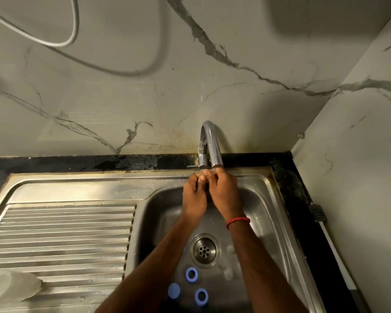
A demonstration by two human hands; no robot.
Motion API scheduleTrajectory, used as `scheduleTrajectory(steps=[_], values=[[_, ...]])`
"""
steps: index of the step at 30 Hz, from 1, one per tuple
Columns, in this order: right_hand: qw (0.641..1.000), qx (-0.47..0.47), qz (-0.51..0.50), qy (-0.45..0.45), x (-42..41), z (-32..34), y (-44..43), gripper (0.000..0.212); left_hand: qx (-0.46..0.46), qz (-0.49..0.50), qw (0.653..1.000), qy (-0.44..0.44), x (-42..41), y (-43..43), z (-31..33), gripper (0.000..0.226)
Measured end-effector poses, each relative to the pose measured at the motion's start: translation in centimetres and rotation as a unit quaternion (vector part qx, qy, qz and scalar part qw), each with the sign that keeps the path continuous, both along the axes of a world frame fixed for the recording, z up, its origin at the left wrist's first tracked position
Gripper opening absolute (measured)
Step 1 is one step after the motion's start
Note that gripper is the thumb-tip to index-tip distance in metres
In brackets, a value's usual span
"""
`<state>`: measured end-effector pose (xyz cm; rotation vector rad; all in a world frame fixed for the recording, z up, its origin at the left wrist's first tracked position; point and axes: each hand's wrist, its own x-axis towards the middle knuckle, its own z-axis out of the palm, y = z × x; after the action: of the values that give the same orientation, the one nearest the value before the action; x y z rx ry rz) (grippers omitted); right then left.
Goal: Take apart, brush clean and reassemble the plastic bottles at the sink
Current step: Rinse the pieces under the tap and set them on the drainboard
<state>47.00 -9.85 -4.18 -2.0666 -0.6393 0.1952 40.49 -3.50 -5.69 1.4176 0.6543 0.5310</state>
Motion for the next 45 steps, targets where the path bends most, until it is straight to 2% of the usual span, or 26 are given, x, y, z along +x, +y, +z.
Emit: scheduleTrajectory(steps=[2, 4, 6, 8, 10, 14, 17, 19, 20, 22, 24, 26, 28, 31, 34, 38, 41, 45], values=[[0.998, -0.029, -0.041, 0.045, -0.2, -0.2, 0.0, 0.034, 0.114, 0.003, 0.993, 0.024, 0.0, 0.8, -0.9, 0.024], [0.993, -0.005, -0.056, 0.107, -0.2, -0.4, -0.2, 0.041, 0.179, -0.029, 0.982, 0.043, -0.4, 1.6, -0.9, 0.03], [0.985, 0.009, -0.066, 0.157, -0.1, -0.4, -0.5, 0.04, 0.242, -0.078, 0.966, 0.054, -0.5, 2.0, -0.5, 0.021], [0.982, 0.023, -0.057, 0.178, 0.2, -0.3, -0.5, 0.031, 0.265, -0.111, 0.957, 0.047, -0.5, 2.0, -0.3, 0.015], [0.99, 0.022, -0.013, 0.14, 0.3, -0.3, -0.6, 0.027, 0.253, -0.126, 0.959, 0.028, -0.5, 1.9, -0.1, 0.015], [0.997, -0.02, 0.074, -0.004, 0.6, -0.9, -1.2, 0.032, 0.233, -0.154, 0.96, 0.008, -0.7, 2.3, 0.5, 0.02], [0.999, -0.037, 0.001, 0.007, 0.2, -0.7, -1.0, 0.032, 0.332, -0.157, 0.929, 0.04, -0.7, 2.5, 0.2, 0.019], [0.989, 0.018, -0.076, 0.124, 0.1, -0.2, -0.4, 0.04, 0.407, -0.15, 0.899, 0.055, -0.9, 2.4, -0.3, 0.023], [0.967, 0.069, -0.102, 0.223, 0.0, 0.2, -0.1, 0.043, 0.442, -0.152, 0.882, 0.06, -1.1, 2.4, -0.5, 0.028], [0.898, 0.149, -0.122, 0.396, 0.1, 0.9, -0.3, 0.045, 0.489, -0.162, 0.855, 0.065, -1.3, 2.6, -0.3, 0.037], [0.862, 0.182, -0.096, 0.463, 0.2, 0.8, -0.8, 0.041, 0.467, -0.158, 0.868, 0.061, -1.3, 3.1, 0.1, 0.033], [0.83, 0.232, -0.067, 0.503, 0.0, 0.5, -1.3, 0.036, 0.399, -0.121, 0.908, 0.048, -1.5, 3.6, 0.2, 0.024], [0.788, 0.295, -0.054, 0.538, -0.3, 0.4, -1.7, 0.031, 0.348, -0.08, 0.934, 0.03, -1.9, 4.2, -0.1, 0.034], [0.735, 0.362, -0.044, 0.572, -0.8, 0.1, -1.7, 0.026, 0.297, -0.054, 0.953, 0.008, -2.6, 4.7, -0.6, 0.04], [0.696, 0.412, -0.056, 0.585, -1.3, -0.2, -1.2, 0.027, 0.274, -0.03, 0.961, 0.002, -2.8, 5.0, -1.0, 0.03], [0.668, 0.436, -0.055, 0.601, -1.7, 0.1, -0.8, 0.028, 0.269, -0.01, 0.963, -0.005, -3.2, 5.3, -0.8, 0.011], [0.638, 0.471, -0.075, 0.605, -1.6, 0.0, -1.1, 0.038, 0.255, -0.003, 0.967, 0.001, -3.2, 5.7, -1.2, 0.011], [0.649, 0.443, -0.062, 0.615, -1.5, 0.3, -1.7, 0.038, 0.235, -0.012, 0.972, 0.005, -3.0, 5.4, -1.0, 0.01]])
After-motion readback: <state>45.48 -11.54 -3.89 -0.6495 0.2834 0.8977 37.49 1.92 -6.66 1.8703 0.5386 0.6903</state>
